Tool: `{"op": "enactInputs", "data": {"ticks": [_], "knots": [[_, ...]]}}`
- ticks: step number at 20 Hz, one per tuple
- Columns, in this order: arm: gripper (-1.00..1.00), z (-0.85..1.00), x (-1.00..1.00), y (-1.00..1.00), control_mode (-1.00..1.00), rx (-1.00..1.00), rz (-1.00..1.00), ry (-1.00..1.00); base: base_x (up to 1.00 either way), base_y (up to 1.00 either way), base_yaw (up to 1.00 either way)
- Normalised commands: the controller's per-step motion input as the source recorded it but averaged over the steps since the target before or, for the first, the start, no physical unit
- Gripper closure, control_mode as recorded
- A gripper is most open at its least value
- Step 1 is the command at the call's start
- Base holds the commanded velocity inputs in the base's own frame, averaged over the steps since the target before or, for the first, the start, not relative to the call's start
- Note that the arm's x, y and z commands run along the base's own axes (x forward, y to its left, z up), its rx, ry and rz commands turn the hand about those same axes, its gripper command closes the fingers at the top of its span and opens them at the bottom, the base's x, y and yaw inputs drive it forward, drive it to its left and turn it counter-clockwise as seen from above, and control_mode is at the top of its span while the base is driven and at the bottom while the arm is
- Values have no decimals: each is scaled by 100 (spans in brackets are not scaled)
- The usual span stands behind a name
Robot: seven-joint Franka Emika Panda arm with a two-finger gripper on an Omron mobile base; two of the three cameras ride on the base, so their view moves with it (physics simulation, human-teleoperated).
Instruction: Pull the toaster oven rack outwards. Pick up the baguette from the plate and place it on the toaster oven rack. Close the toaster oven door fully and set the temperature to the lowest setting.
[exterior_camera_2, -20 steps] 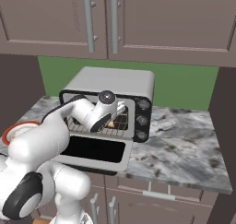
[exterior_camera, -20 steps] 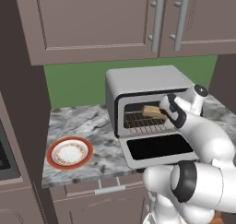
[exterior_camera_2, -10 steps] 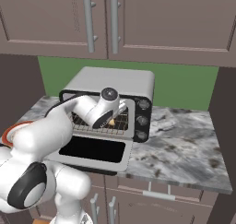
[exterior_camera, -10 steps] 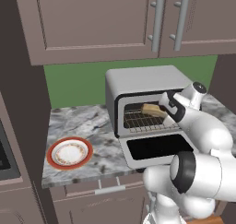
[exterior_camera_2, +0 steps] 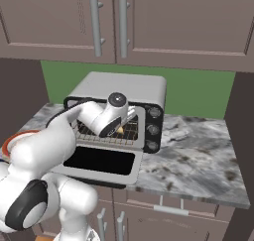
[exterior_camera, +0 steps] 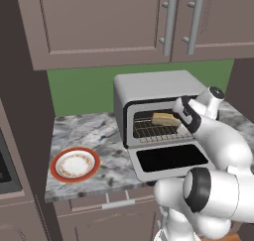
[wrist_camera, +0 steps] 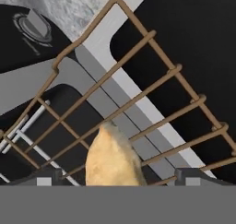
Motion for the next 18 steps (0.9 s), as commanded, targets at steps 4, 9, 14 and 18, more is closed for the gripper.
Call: {"op": "enactInputs", "data": {"ticks": [4,9,14,18], "knots": [[-100,58,-50,0,-100,1,0,0,0,0,0],[-100,64,-98,1,-100,4,0,2,0,0,0],[-100,47,-92,18,-100,0,0,18,0,0,0],[-100,41,-49,57,-100,0,0,38,0,0,0]]}}
